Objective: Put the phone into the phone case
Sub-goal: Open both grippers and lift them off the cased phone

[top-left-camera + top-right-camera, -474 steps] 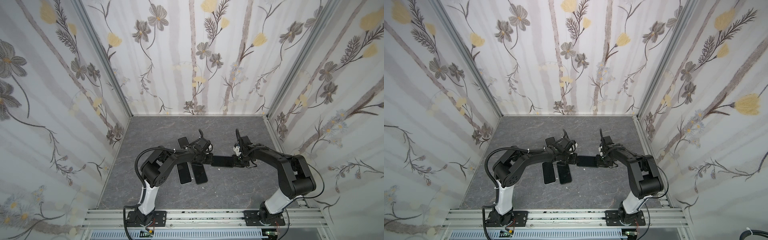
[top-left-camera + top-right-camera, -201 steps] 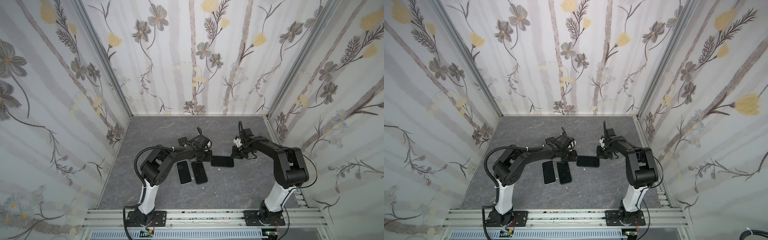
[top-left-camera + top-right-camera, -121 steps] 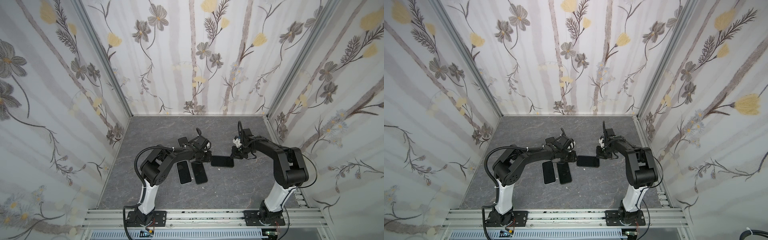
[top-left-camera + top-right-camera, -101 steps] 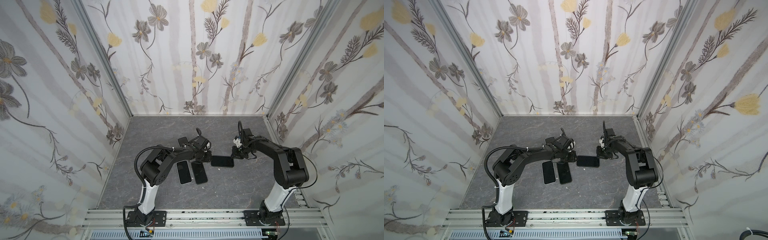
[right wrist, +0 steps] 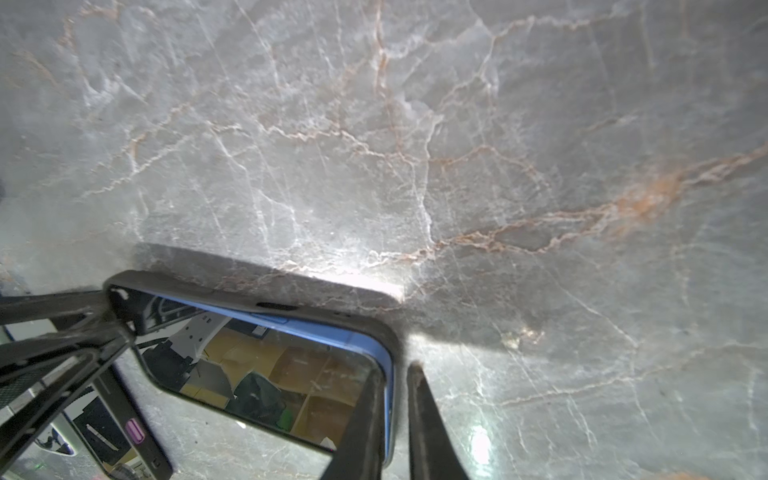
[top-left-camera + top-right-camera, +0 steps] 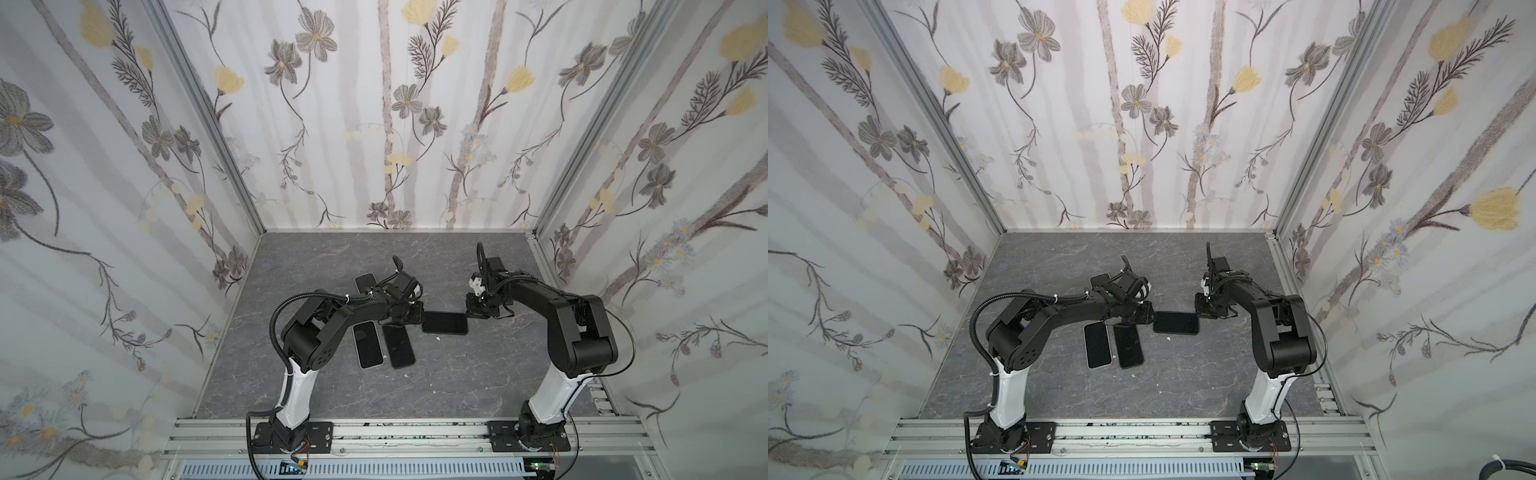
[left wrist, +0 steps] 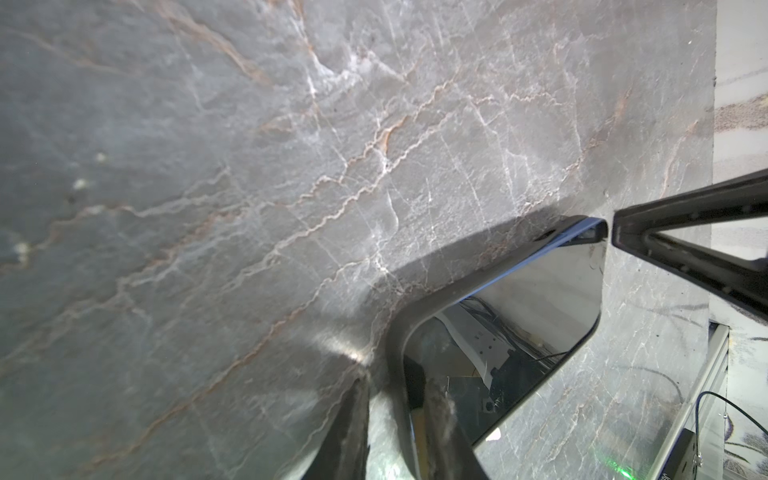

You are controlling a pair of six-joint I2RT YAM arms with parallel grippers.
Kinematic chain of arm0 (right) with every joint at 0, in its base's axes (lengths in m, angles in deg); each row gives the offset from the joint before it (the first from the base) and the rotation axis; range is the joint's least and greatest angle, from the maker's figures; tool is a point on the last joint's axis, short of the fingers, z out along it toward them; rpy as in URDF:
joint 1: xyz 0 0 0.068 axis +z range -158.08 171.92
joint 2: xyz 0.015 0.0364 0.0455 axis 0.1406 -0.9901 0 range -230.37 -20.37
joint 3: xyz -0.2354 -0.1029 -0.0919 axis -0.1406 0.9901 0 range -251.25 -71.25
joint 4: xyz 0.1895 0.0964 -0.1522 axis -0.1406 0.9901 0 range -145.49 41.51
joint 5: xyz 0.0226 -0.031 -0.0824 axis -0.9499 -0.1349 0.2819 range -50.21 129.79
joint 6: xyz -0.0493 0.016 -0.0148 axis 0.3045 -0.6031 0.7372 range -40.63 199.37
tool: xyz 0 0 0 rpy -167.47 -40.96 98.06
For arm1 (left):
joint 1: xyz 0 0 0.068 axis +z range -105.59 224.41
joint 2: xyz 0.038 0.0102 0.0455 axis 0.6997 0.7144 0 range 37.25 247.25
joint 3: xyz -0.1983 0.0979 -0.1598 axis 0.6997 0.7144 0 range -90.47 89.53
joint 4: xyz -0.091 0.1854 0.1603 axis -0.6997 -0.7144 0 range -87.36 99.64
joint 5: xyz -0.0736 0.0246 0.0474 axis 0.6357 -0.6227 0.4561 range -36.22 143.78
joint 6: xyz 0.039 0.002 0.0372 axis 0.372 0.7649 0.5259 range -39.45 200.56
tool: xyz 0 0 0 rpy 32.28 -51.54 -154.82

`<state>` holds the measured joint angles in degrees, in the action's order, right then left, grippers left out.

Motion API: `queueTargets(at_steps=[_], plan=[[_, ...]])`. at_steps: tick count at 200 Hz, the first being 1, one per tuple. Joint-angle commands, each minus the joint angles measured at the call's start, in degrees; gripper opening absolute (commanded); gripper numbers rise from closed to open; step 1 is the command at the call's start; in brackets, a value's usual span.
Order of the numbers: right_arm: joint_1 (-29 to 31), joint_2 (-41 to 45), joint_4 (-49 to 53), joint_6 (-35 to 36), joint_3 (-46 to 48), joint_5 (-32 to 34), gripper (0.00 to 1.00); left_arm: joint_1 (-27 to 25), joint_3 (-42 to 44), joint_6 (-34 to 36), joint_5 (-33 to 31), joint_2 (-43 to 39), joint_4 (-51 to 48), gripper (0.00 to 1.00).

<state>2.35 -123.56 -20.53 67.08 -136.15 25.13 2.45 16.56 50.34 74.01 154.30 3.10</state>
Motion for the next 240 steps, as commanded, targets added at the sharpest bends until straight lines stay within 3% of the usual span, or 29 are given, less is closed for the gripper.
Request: queueTargets(at_steps=[1,148,180,220,240], plan=[[0.02,-0.75,0.27,0.95,0.37,0.20,0.13,-0.19,-0.07,-0.72,-0.77,0.53,-1.01,0.27],[2.09,-5.30,2.11,2.01,1.72,5.14,0.12,-0.23,-0.05,-0.99,-0.95,0.45,-0.65,0.26],[3.13,-4.23,4.03,2.25,-0.66,8.08,0.12,-0.26,-0.76,-0.97,-0.94,0.06,-1.00,0.27],[5.38,0.43,4.68,5.26,-6.17,6.28,0.13,-0.05,-5.23,1.05,-3.28,-3.88,-3.24,0.27],[8.03,2.10,6.27,7.85,-10.55,9.68,0.14,0.24,-6.84,2.71,-5.03,-7.49,-3.88,0.27]])
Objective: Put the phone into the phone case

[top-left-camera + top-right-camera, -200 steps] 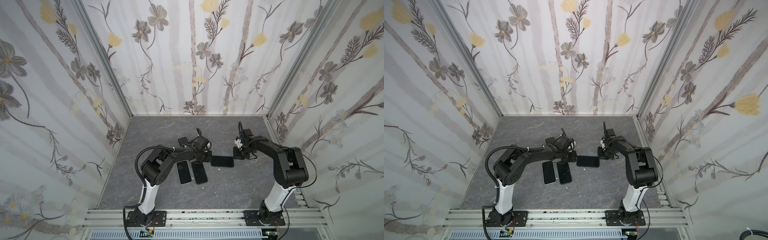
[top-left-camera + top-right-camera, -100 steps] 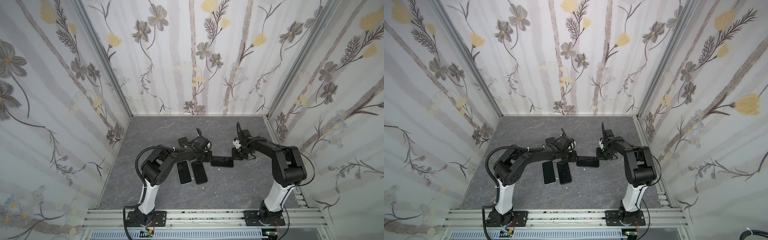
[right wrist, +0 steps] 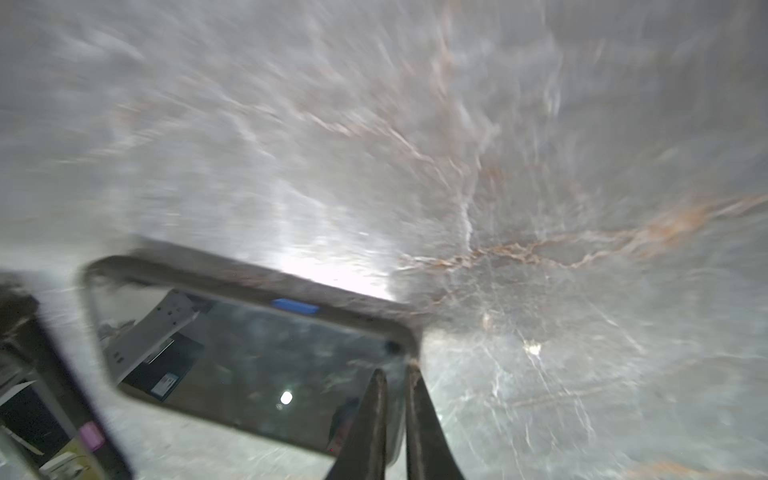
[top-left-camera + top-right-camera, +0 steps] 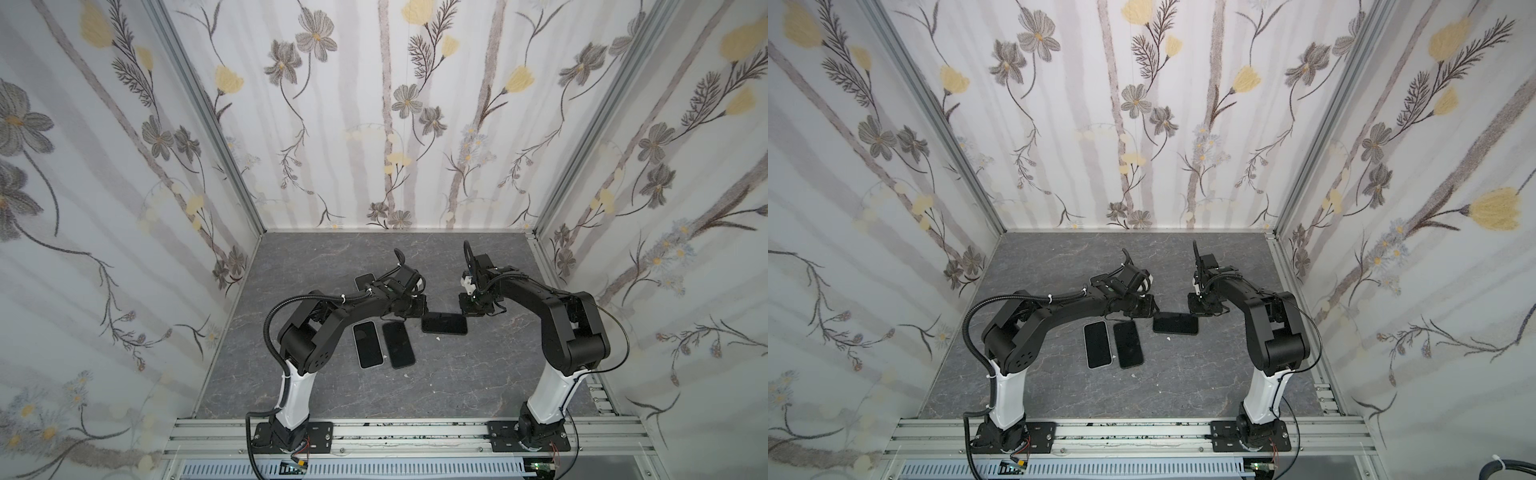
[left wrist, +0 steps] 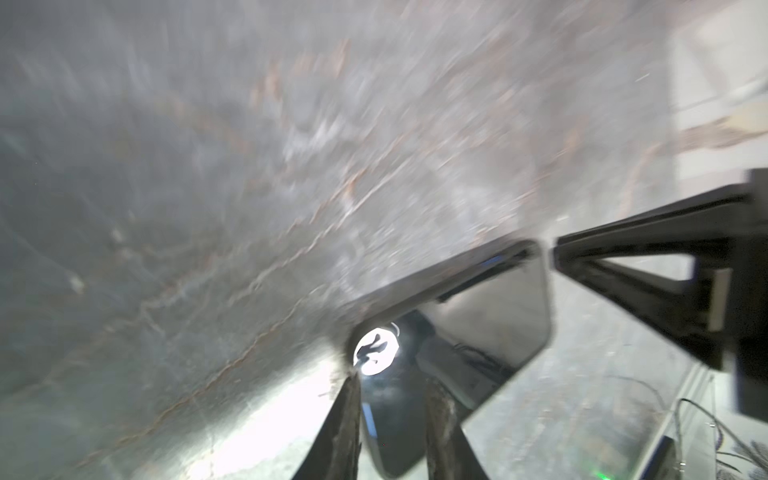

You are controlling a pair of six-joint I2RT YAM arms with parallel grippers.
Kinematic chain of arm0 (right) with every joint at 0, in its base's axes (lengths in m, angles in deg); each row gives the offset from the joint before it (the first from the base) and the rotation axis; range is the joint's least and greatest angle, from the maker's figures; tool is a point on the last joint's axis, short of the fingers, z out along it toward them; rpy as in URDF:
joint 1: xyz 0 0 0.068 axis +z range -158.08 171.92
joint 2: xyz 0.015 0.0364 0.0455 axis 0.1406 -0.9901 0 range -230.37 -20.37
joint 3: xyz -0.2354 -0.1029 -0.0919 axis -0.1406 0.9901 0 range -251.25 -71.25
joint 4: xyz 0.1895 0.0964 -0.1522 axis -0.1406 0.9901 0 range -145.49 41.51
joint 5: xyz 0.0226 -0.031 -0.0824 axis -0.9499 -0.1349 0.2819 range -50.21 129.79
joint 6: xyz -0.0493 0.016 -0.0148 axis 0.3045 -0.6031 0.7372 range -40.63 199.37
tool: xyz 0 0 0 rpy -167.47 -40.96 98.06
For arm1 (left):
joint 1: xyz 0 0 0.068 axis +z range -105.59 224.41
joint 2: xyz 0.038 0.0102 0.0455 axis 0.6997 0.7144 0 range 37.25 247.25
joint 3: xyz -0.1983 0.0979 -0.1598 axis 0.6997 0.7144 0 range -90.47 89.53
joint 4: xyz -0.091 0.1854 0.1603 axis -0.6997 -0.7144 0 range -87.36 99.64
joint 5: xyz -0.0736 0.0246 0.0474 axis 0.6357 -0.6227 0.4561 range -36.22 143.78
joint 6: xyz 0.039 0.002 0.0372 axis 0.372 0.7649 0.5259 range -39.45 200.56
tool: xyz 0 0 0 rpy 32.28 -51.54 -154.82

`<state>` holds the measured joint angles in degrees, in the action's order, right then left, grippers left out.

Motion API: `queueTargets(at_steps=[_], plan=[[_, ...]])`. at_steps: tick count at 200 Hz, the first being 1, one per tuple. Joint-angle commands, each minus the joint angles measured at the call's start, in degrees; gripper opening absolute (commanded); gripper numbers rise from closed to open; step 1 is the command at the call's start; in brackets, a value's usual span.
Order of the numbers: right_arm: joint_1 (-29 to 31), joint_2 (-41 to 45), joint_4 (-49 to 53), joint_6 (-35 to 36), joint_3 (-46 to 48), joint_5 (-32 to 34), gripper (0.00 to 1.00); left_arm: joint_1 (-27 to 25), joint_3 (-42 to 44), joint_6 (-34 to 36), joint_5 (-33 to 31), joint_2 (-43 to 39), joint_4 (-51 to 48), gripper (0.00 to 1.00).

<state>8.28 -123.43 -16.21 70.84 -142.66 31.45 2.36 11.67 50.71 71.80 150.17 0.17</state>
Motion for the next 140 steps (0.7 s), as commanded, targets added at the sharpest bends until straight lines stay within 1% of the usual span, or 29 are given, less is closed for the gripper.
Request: queueTargets(at_steps=[1,15,36,54,58,65,77,83,89,92,96,101,104,107,114,116,119,124,130,140], plan=[[2.24,1.98,2.07,4.25,-4.28,3.48,0.15,0.35,-1.99,2.42,-2.86,-3.52,-0.97,0.27],[3.42,3.34,1.97,5.89,-6.38,4.01,0.20,0.70,-2.38,3.80,-3.57,-5.91,-1.54,0.30],[4.96,7.14,-0.53,10.07,-6.96,3.65,0.35,1.49,-2.10,6.93,-5.09,-9.54,-3.61,0.32],[5.79,11.19,-4.07,14.66,-5.67,2.99,0.43,2.43,0.26,9.45,-7.91,-13.79,-4.47,0.32],[5.87,12.20,-5.07,15.73,-5.11,2.74,0.47,2.65,1.09,9.89,-8.78,-14.95,-4.22,0.32],[5.81,14.52,-6.73,17.72,-4.05,1.62,0.50,3.11,2.81,10.60,-10.01,-17.04,-3.51,0.32],[6.21,17.13,-9.14,24.21,-1.56,-0.81,0.53,3.69,6.99,12.28,-11.06,-21.01,-1.35,0.33],[6.43,18.46,-10.25,26.58,-0.10,-1.34,0.59,4.02,8.83,13.09,-11.47,-23.11,-0.05,0.33],[6.51,19.62,-11.45,29.39,1.38,-2.69,0.61,4.11,10.82,14.03,-12.00,-25.04,1.33,0.34],[6.50,20.26,-11.70,31.03,2.08,-3.53,0.65,4.17,11.71,14.48,-12.30,-26.30,2.02,0.35],[6.59,20.98,-12.11,33.41,3.20,-4.84,0.67,4.22,12.97,15.15,-12.69,-27.72,2.91,0.36],[6.65,21.73,-12.35,36.90,4.64,-7.46,0.68,4.31,14.48,16.10,-12.98,-29.56,4.03,0.37],[6.71,22.38,-12.26,38.96,5.68,-8.75,0.72,4.33,15.43,16.78,-13.12,-30.70,4.63,0.37],[6.74,22.99,-12.22,41.43,6.80,-9.96,0.75,4.34,16.30,17.42,-13.17,-31.74,5.36,0.38],[6.97,24.19,-12.49,46.82,9.32,-12.44,0.77,4.34,18.64,18.98,-13.25,-34.25,7.19,0.39],[7.18,24.57,-12.42,48.32,10.12,-12.61,0.78,4.34,19.36,19.42,-13.29,-35.00,7.72,0.40],[7.57,25.04,-12.36,50.15,11.05,-12.64,0.82,4.31,20.30,20.03,-13.20,-36.10,8.51,0.40],[8.09,25.75,-12.66,52.50,12.49,-12.07,0.84,4.34,22.04,21.10,-13.34,-37.97,9.88,0.43],[8.54,26.44,-13.24,53.73,13.99,-11.01,0.89,4.33,23.85,22.46,-13.24,-40.27,11.37,0.46],[8.83,26.90,-13.71,54.91,15.27,-9.73,0.91,4.32,26.96,24.88,-12.70,-44.51,13.47,0.50]])
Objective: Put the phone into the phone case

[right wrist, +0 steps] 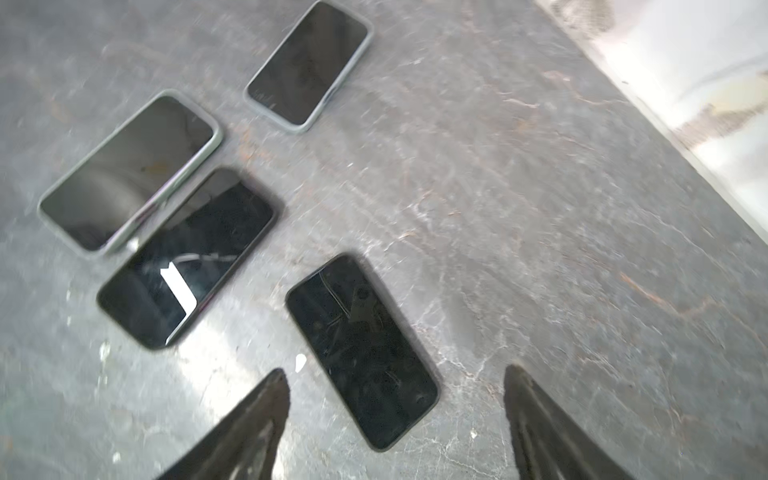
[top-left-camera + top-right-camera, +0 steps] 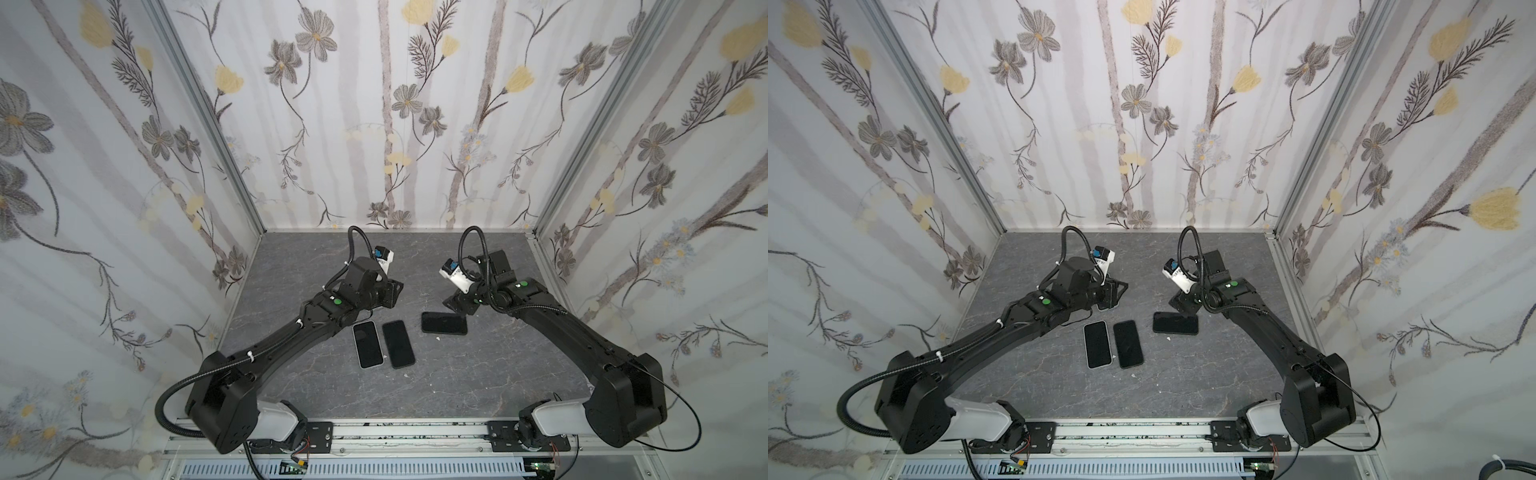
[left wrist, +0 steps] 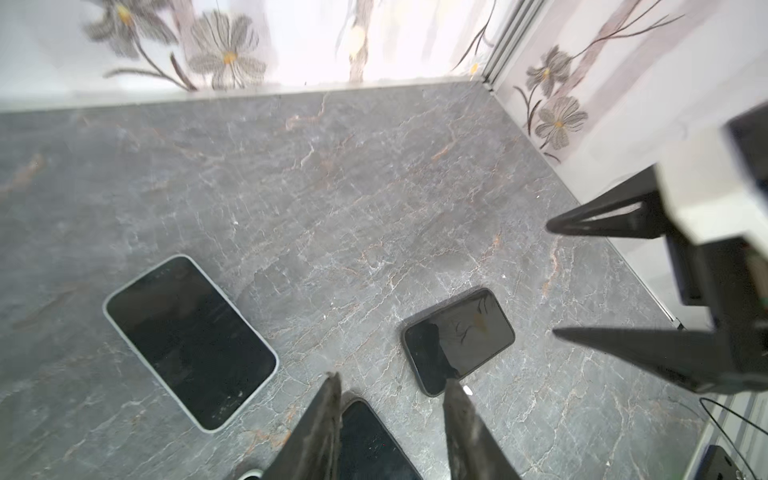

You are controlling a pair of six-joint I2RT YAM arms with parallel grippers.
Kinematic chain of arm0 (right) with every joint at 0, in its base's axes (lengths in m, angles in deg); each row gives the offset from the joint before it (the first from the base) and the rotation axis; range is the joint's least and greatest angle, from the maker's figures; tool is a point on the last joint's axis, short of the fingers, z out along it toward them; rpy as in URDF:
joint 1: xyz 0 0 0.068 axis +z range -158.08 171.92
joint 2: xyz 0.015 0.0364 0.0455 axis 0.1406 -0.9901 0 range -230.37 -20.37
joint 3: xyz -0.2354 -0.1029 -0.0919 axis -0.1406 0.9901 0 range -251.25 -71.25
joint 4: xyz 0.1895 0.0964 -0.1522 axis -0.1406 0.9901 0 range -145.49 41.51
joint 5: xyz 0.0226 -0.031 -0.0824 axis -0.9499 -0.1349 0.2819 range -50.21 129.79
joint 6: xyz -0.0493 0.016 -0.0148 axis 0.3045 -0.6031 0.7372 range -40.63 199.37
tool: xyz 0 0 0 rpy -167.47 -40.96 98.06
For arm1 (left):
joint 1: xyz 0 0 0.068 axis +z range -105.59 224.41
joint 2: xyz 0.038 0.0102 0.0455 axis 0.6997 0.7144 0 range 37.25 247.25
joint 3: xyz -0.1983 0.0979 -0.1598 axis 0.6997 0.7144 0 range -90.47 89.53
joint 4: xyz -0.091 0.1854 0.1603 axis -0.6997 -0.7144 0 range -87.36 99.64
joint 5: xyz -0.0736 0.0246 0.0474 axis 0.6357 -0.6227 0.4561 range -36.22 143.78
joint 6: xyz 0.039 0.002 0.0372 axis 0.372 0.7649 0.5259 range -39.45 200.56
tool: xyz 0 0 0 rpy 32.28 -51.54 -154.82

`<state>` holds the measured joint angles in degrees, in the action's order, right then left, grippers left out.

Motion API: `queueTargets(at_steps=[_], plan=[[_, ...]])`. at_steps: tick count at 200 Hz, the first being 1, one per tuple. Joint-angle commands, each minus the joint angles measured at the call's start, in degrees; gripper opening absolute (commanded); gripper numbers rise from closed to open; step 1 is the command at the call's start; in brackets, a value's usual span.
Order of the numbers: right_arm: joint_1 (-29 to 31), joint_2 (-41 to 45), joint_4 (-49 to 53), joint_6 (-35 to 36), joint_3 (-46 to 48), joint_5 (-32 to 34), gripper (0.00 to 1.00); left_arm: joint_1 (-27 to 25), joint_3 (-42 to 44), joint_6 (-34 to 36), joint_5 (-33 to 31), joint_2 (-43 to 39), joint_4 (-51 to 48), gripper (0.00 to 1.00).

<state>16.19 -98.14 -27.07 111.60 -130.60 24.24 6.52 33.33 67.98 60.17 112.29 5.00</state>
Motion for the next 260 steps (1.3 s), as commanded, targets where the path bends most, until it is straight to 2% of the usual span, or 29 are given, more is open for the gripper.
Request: queueTargets(at_steps=[1,17,25,36,72,105,151,176,211,260], plan=[[0.93,1.64,-2.85,14.25,3.28,-2.41,0.92,0.22,5.62,7.90,-1.01,-6.96,8.75,0.50],[0.99,1.13,-2.14,16.06,3.71,-0.73,0.93,0.17,10.02,12.36,-0.03,-12.93,10.30,0.61],[1.04,0.49,-1.63,17.22,3.80,0.53,1.00,0.15,12.16,14.78,0.12,-15.80,10.60,0.66],[1.16,-0.51,-0.86,18.88,3.72,2.56,0.99,0.18,15.27,18.18,-0.19,-19.60,10.63,0.71],[1.18,-4.07,1.65,21.69,2.50,7.47,1.00,0.16,22.81,26.73,-0.54,-29.97,7.52,0.83],[1.18,-6.40,2.29,22.52,1.53,6.61,1.00,0.16,26.50,33.67,1.19,-35.55,2.37,0.89],[1.20,-10.96,5.93,22.79,-1.19,7.65,1.00,0.13,29.72,37.79,2.46,-36.70,0.93,0.92],[1.07,-13.19,7.66,21.70,-2.63,9.14,1.00,0.12,30.79,37.60,2.99,-35.55,1.89,0.93],[0.90,-16.85,8.37,20.32,-3.88,7.35,1.00,0.18,31.44,36.55,7.39,-33.21,3.43,0.97],[0.27,-23.76,12.69,17.99,-9.26,5.89,0.96,0.18,30.61,35.79,8.34,-29.98,3.94,0.97]])
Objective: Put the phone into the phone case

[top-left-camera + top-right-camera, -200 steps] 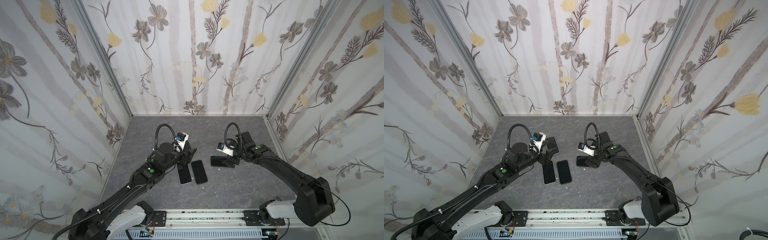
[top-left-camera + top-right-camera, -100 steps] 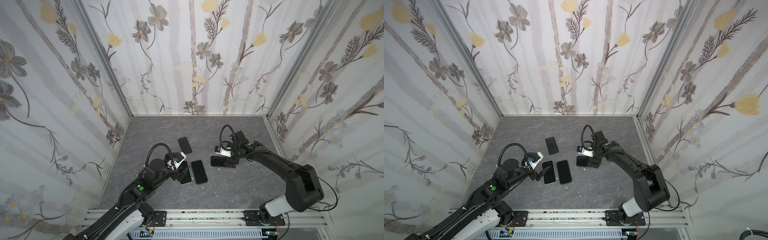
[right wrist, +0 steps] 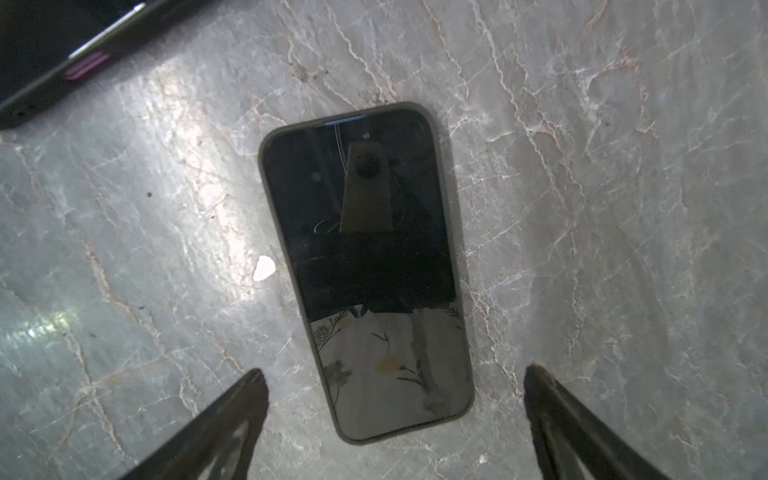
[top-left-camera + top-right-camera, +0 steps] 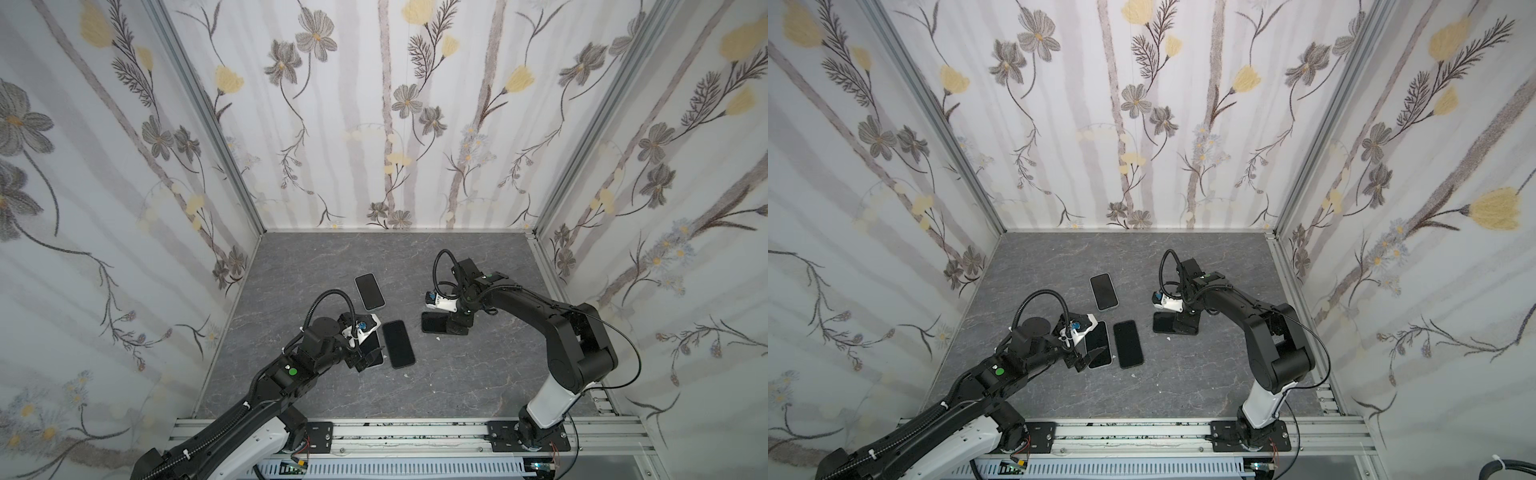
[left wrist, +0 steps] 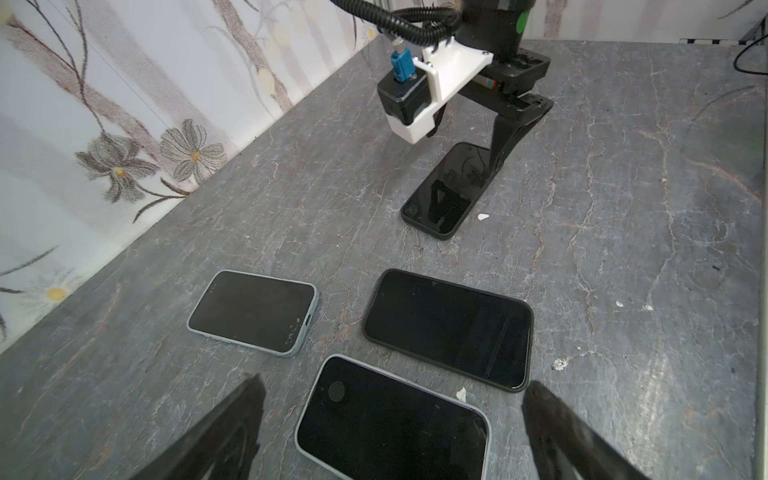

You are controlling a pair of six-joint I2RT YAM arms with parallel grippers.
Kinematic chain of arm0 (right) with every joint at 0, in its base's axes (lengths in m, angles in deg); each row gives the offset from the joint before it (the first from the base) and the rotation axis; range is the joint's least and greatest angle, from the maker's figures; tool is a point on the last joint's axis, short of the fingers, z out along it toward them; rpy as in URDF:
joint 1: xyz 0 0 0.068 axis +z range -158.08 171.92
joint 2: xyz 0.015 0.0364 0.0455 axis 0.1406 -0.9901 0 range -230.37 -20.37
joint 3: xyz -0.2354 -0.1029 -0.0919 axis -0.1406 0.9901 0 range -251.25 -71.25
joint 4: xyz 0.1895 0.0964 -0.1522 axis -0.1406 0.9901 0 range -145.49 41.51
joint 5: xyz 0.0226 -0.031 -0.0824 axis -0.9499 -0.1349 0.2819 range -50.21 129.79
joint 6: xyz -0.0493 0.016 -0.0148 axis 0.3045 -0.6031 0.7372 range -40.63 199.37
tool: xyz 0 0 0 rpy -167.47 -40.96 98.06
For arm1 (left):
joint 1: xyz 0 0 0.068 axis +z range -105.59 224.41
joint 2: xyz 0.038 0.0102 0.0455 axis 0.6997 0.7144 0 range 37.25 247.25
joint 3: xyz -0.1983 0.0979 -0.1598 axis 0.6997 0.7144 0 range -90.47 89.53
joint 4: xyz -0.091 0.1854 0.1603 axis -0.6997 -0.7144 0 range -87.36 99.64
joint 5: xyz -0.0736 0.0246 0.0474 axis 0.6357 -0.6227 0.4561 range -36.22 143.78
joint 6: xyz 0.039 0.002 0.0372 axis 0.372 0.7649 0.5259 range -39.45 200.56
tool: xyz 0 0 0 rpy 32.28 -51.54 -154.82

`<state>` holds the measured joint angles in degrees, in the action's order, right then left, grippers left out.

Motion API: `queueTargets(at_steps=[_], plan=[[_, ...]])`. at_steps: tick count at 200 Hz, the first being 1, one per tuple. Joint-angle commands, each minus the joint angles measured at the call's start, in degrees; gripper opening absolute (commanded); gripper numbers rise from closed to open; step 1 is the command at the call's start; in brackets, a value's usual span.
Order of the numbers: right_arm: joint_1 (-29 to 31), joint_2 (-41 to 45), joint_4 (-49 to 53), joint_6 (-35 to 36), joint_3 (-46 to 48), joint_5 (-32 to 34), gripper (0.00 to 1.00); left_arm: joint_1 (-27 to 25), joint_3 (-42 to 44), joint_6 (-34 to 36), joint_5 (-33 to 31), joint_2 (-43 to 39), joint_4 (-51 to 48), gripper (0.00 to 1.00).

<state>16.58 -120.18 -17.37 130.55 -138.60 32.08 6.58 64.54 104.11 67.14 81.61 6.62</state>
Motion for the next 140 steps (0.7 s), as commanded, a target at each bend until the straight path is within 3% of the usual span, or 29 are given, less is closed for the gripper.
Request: queueTargets(at_steps=[1,109,140], plan=[[-0.09,-1.80,2.99,-0.98,-1.23,-1.96,0.96,0.12,-0.64,-0.35,1.38,0.76,2.37,0.97],[-0.06,-9.62,2.63,-2.16,-4.55,-3.45,1.00,0.12,-0.20,-0.61,2.63,1.01,2.50,0.98],[-0.06,-11.77,4.40,-2.22,-6.28,-4.41,0.94,0.11,-0.22,-0.61,2.54,1.08,2.50,0.98]])
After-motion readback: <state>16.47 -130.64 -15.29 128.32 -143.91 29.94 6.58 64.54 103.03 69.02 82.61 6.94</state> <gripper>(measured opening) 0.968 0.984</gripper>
